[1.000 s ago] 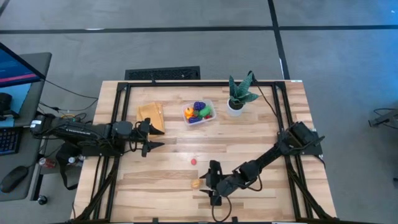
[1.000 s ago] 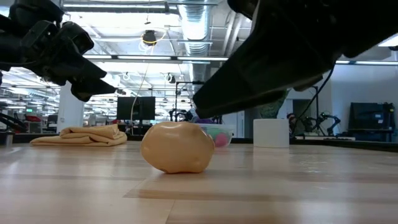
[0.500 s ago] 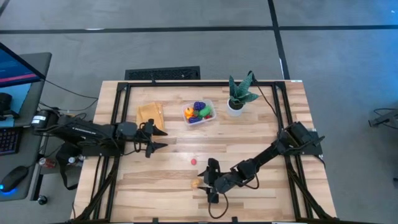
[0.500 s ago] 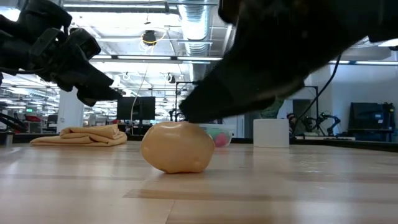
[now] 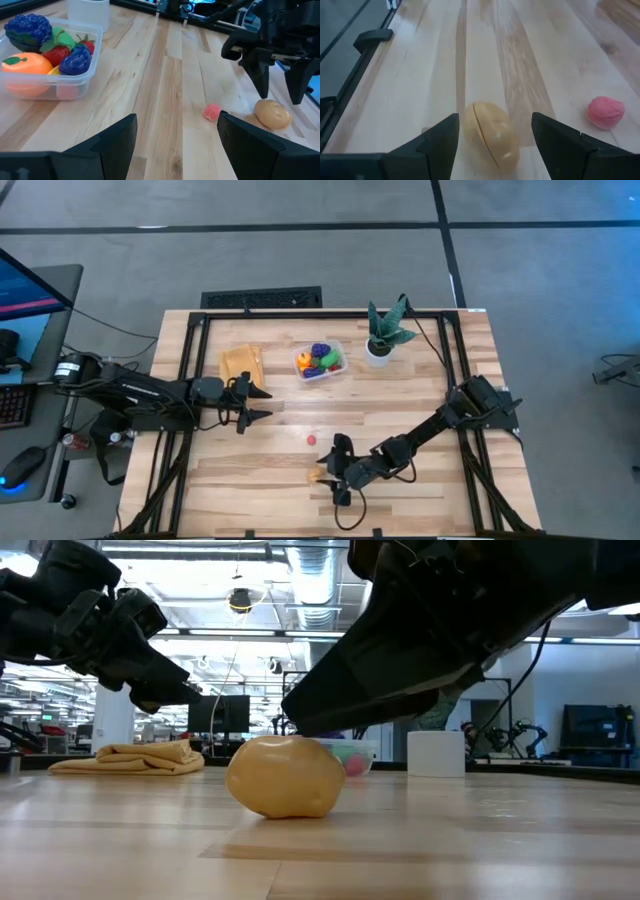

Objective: Pick and placing Produce into tupperware
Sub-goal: Put the potato into the transparent bin

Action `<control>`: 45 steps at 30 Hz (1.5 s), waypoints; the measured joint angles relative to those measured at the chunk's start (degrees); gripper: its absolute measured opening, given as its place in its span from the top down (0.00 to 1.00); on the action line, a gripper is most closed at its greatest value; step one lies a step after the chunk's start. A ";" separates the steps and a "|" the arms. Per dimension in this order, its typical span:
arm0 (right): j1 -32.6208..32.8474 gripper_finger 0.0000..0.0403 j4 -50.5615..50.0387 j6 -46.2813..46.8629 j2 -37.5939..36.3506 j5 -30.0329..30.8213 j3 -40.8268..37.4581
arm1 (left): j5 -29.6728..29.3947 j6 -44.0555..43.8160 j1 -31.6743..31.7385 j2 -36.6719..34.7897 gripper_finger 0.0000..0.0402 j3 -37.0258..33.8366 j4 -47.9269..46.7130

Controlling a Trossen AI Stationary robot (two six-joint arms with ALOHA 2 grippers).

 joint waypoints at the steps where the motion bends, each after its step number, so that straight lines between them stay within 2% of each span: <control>1: 0.12 0.39 0.25 -0.10 0.00 0.00 0.00 | 0.01 -0.01 0.00 0.00 0.34 0.00 0.01; 11: 0.24 0.39 0.93 -0.49 0.00 0.00 0.00 | 0.01 -0.24 0.00 0.00 0.34 0.00 0.12; 17: 0.24 0.39 4.33 -2.10 4.44 -1.18 1.52 | 0.01 -0.36 0.00 0.00 0.34 0.02 0.18; 20: 0.16 0.39 2.17 -2.11 5.64 -1.31 2.86 | 0.01 -0.38 0.00 0.00 0.34 0.05 0.24; 45: -0.62 0.39 0.75 0.47 5.51 -1.21 2.99 | -0.03 -0.36 0.01 0.00 0.34 0.07 0.10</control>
